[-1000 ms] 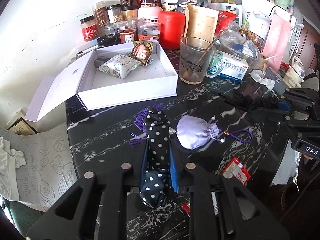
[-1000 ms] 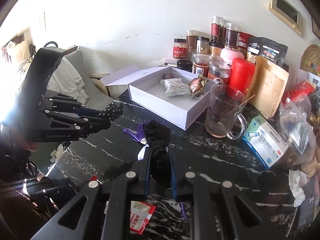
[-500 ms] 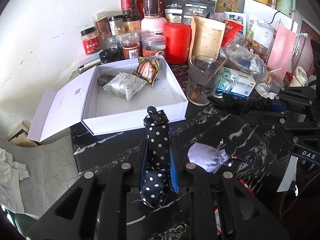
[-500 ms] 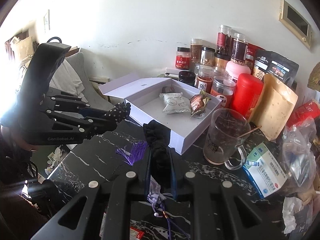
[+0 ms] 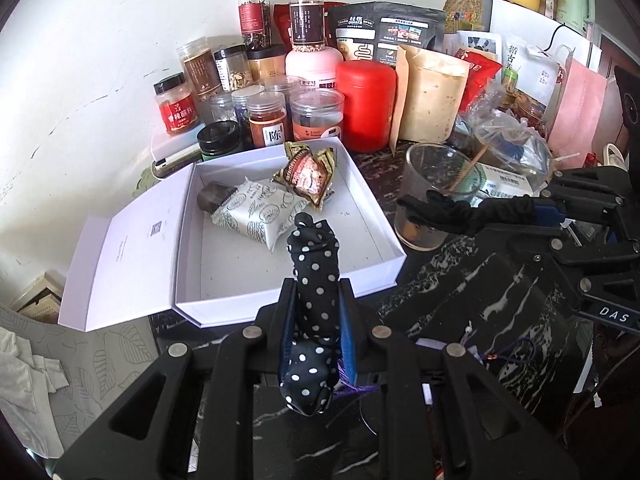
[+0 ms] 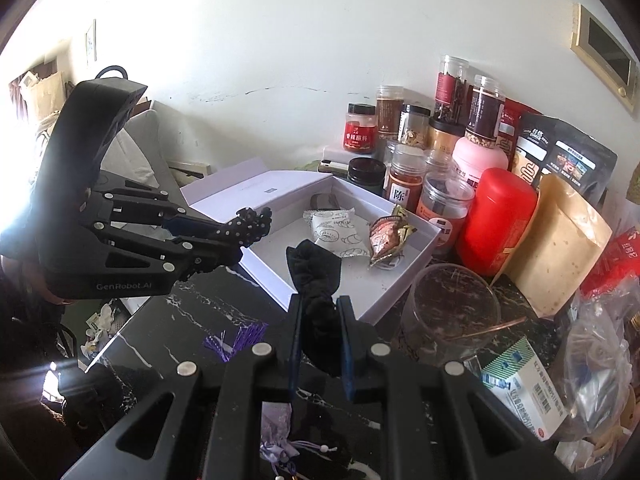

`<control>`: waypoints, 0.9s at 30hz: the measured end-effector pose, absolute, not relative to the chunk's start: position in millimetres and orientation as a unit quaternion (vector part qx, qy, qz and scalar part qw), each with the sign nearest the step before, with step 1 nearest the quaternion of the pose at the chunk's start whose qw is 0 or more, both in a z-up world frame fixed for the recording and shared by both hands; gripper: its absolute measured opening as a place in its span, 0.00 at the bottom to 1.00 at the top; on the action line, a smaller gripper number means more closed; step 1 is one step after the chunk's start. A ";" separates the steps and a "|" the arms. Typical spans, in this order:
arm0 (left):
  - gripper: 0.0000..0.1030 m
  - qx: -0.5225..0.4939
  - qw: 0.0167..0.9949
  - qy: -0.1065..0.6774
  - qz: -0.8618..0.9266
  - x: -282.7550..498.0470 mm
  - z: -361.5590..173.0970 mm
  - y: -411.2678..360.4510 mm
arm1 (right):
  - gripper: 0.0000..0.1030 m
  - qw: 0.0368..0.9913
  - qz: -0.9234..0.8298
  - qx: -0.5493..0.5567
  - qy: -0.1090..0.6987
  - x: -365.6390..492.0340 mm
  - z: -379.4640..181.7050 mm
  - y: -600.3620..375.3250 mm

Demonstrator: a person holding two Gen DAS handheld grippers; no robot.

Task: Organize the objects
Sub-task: 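Carry the scrunchie with the left gripper while the right gripper carries the hair tie over the box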

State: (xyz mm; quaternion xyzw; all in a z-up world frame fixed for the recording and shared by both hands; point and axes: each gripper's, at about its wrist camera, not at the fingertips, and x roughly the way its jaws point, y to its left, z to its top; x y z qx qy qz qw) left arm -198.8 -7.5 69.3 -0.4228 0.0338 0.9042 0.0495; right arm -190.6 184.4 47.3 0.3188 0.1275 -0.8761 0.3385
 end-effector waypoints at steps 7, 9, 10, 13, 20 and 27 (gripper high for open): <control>0.18 -0.423 0.043 0.025 0.905 -230.9 65.3 -25.7 | 0.15 0.340 -0.875 0.322 0.123 -224.5 47.0 174.2; 0.18 -0.422 0.048 0.018 0.905 -241.1 63.2 -31.5 | 0.15 0.338 -0.875 0.325 0.117 -234.1 46.2 171.5; 0.18 -0.422 0.051 0.014 0.905 -245.6 62.1 -33.9 | 0.15 0.338 -0.875 0.327 0.114 -239.3 45.8 170.2; 0.18 -0.420 0.048 0.015 0.906 -258.7 59.6 -39.1 | 0.15 0.334 -0.877 0.328 0.108 -253.6 45.2 166.2; 0.18 -0.418 0.042 0.014 0.907 -293.4 54.3 -51.8 | 0.15 0.321 -0.882 0.332 0.096 -285.9 44.2 156.9; 0.18 -0.414 0.030 0.018 0.910 -326.8 51.8 -67.2 | 0.15 0.307 -0.887 0.332 0.092 -311.1 46.8 144.9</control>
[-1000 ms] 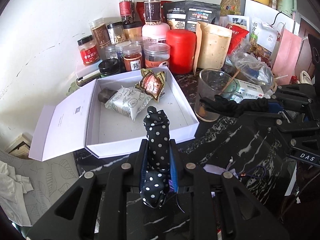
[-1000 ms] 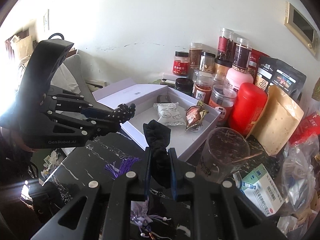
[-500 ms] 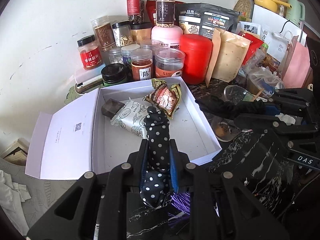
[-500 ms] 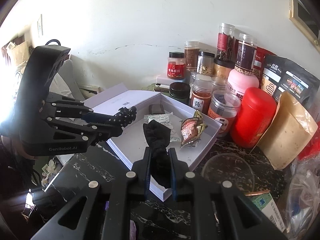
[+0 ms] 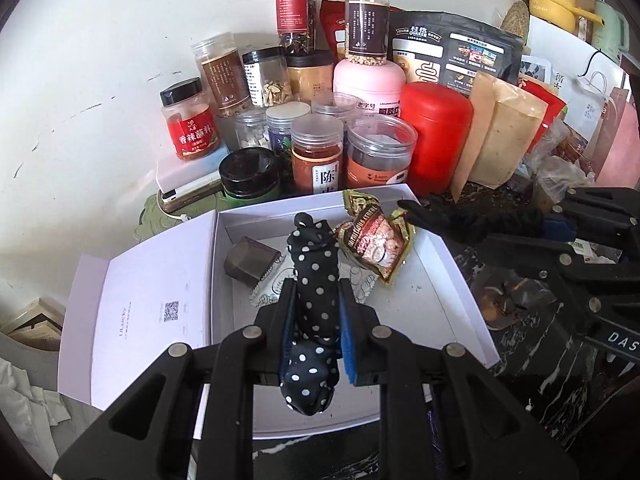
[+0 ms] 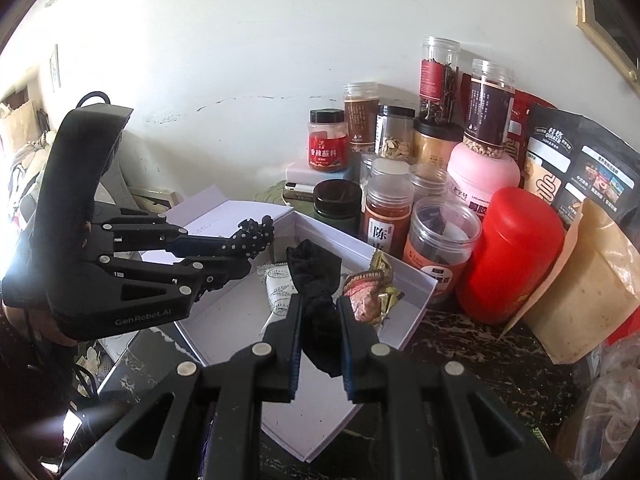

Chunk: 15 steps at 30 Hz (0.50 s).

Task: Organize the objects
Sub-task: 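Carry the scrunchie with the left gripper while the right gripper carries the hair tie over the box, then open the right gripper to drop the hair tie while the left gripper releases the scrunchie into the box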

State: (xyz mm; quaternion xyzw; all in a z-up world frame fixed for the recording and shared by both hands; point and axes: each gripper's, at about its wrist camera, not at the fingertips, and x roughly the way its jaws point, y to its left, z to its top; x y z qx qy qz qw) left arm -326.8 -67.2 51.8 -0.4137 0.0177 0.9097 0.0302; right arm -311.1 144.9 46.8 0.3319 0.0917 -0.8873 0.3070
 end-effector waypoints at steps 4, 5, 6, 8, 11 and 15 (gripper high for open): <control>0.18 -0.418 0.020 0.024 0.908 -343.1 47.6 -75.5 | 0.15 0.305 -0.886 0.334 0.102 -326.0 47.2 133.0; 0.18 -0.421 0.016 0.028 0.907 -347.5 45.9 -77.2 | 0.15 0.303 -0.886 0.334 0.104 -330.1 47.3 130.5; 0.18 -0.423 0.014 0.031 0.906 -351.0 44.3 -78.7 | 0.15 0.303 -0.886 0.335 0.105 -332.9 46.8 128.4; 0.18 -0.426 0.013 0.032 0.904 -358.2 40.6 -82.4 | 0.15 0.302 -0.885 0.338 0.109 -340.3 45.1 123.5; 0.18 -0.434 0.017 0.024 0.901 -369.0 34.0 -89.9 | 0.15 0.298 -0.883 0.347 0.109 -350.7 41.4 117.1; 0.18 -0.441 0.026 0.013 0.897 -383.1 23.8 -96.5 | 0.15 0.301 -0.877 0.362 0.100 -361.7 33.8 110.7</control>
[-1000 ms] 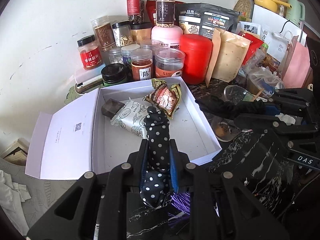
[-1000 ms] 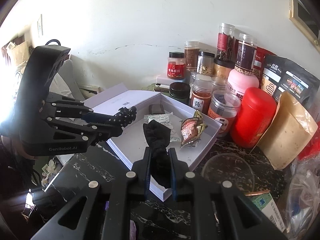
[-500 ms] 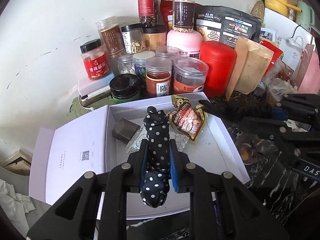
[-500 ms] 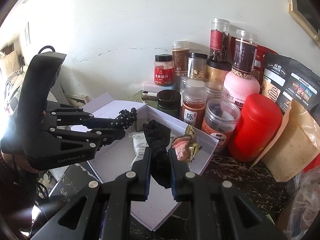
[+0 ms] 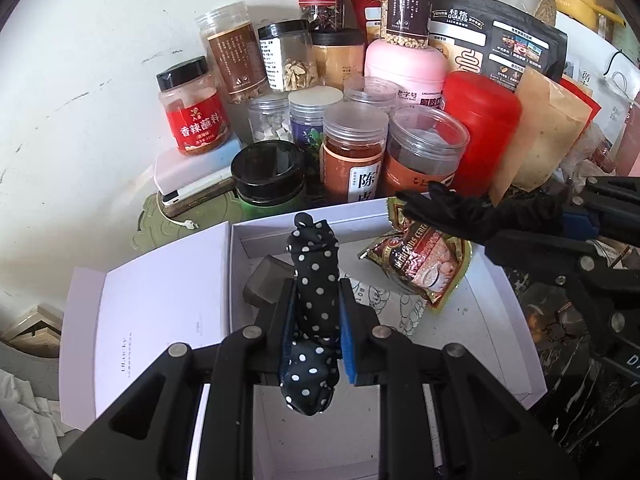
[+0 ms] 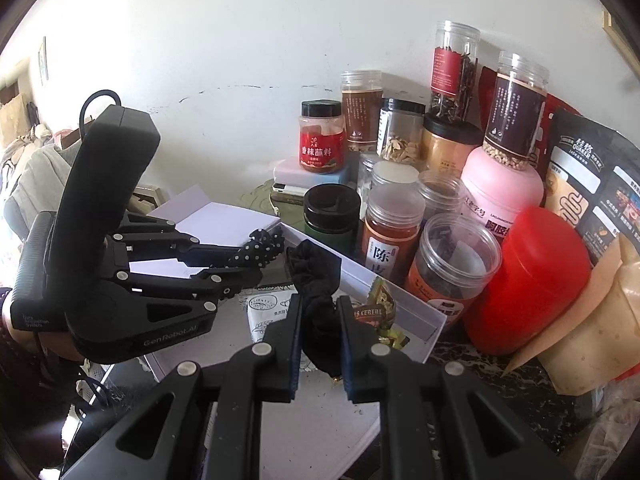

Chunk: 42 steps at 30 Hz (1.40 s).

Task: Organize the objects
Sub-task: 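Open the right gripper to drop the hair tie while the left gripper releases the scrunchie into the box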

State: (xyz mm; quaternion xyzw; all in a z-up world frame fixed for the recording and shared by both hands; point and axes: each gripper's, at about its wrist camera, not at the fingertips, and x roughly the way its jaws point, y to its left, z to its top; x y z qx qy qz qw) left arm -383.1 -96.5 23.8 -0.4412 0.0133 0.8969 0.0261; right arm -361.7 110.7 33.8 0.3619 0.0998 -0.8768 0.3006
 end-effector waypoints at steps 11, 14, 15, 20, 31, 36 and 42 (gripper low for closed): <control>0.18 -0.466 0.008 0.036 0.884 -416.5 -7.5 -99.0 | 0.15 0.277 -0.871 0.395 0.096 -385.6 6.2 95.1; 0.18 -0.474 0.007 0.039 0.880 -423.3 -17.6 -99.3 | 0.15 0.265 -0.871 0.399 0.106 -388.9 3.4 91.3; 0.18 -0.477 0.009 0.039 0.878 -425.1 -21.2 -98.9 | 0.15 0.263 -0.870 0.403 0.110 -390.5 1.0 89.9; 0.18 -0.479 0.006 0.046 0.877 -430.1 -29.7 -97.4 | 0.15 0.254 -0.866 0.414 0.117 -396.8 -4.5 83.9; 0.24 -0.491 -0.007 0.043 0.870 -434.9 -28.8 -96.0 | 0.16 0.246 -0.853 0.445 0.115 -405.7 -16.3 78.0; 0.33 -0.493 -0.020 0.043 0.869 -433.7 -22.0 -97.1 | 0.30 0.243 -0.855 0.443 0.115 -403.4 -12.7 79.8; 0.39 -0.486 -0.027 0.045 0.872 -427.0 -5.0 -97.4 | 0.35 0.243 -0.860 0.435 0.110 -399.4 -2.0 82.8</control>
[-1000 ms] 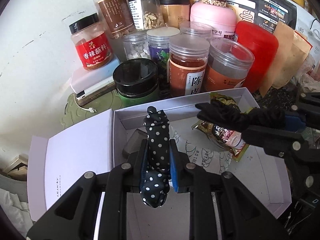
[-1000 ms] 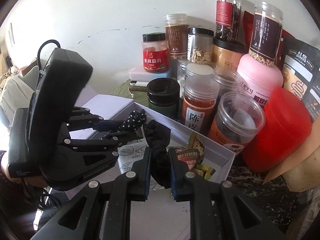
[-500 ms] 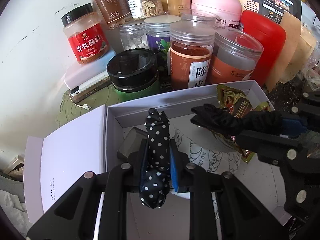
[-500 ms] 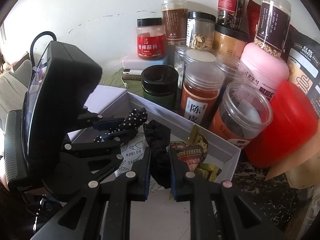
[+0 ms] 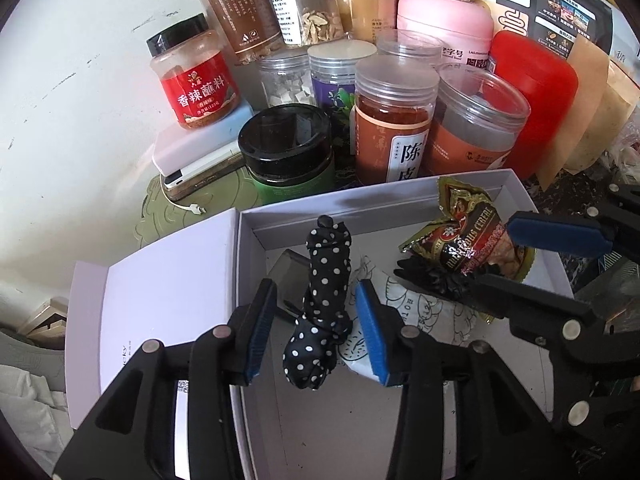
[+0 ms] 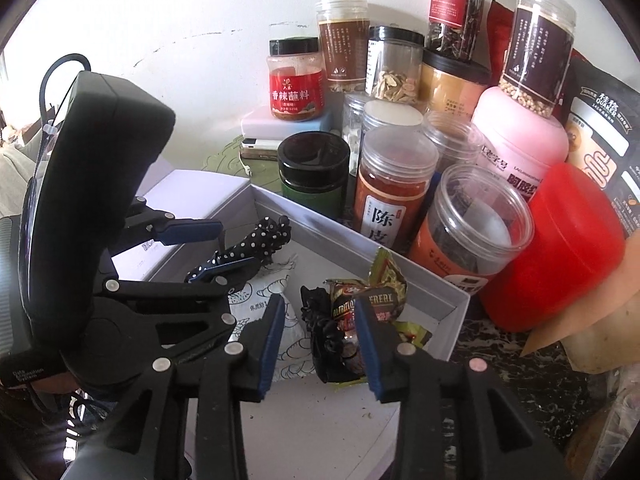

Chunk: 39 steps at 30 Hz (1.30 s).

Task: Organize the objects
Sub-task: 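Open the right gripper to drop the hair tie while the left gripper releases the scrunchie into the box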

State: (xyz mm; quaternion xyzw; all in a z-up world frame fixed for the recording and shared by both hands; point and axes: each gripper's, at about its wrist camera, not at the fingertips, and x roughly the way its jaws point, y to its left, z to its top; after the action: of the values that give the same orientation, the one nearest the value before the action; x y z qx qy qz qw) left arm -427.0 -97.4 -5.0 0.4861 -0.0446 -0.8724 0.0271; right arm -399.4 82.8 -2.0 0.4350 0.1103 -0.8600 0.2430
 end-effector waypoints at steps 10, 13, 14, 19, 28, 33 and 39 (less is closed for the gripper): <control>0.40 0.468 0.044 -0.047 -0.881 -409.7 19.8 -94.6 | 0.35 0.239 -0.871 0.414 0.111 -382.8 26.1 91.4; 0.40 0.461 0.045 -0.048 -0.885 -402.1 31.6 -91.8 | 0.35 0.238 -0.875 0.406 0.113 -376.0 36.0 93.8; 0.40 0.458 0.045 -0.050 -0.886 -400.0 35.6 -91.1 | 0.35 0.237 -0.877 0.402 0.113 -373.1 39.9 95.0; 0.41 0.444 0.047 -0.053 -0.893 -384.2 57.6 -85.5 | 0.35 0.235 -0.885 0.384 0.116 -356.6 60.5 101.7; 0.44 0.420 0.054 -0.063 -0.904 -348.1 96.0 -71.3 | 0.35 0.232 -0.895 0.363 0.118 -326.2 87.1 112.4; 0.49 0.413 0.056 -0.058 -0.907 -329.5 112.9 -64.7 | 0.35 0.229 -0.901 0.349 0.118 -307.5 101.2 121.8; 0.53 0.401 0.061 -0.064 -0.912 -305.1 131.9 -54.2 | 0.36 0.223 -0.908 0.334 0.119 -284.2 117.3 136.0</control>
State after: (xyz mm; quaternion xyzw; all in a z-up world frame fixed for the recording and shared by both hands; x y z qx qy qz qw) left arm -305.1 -54.2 131.9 0.4013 -0.0635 -0.9117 0.0609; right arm -284.2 136.0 117.3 0.3343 0.1185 -0.9079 0.2233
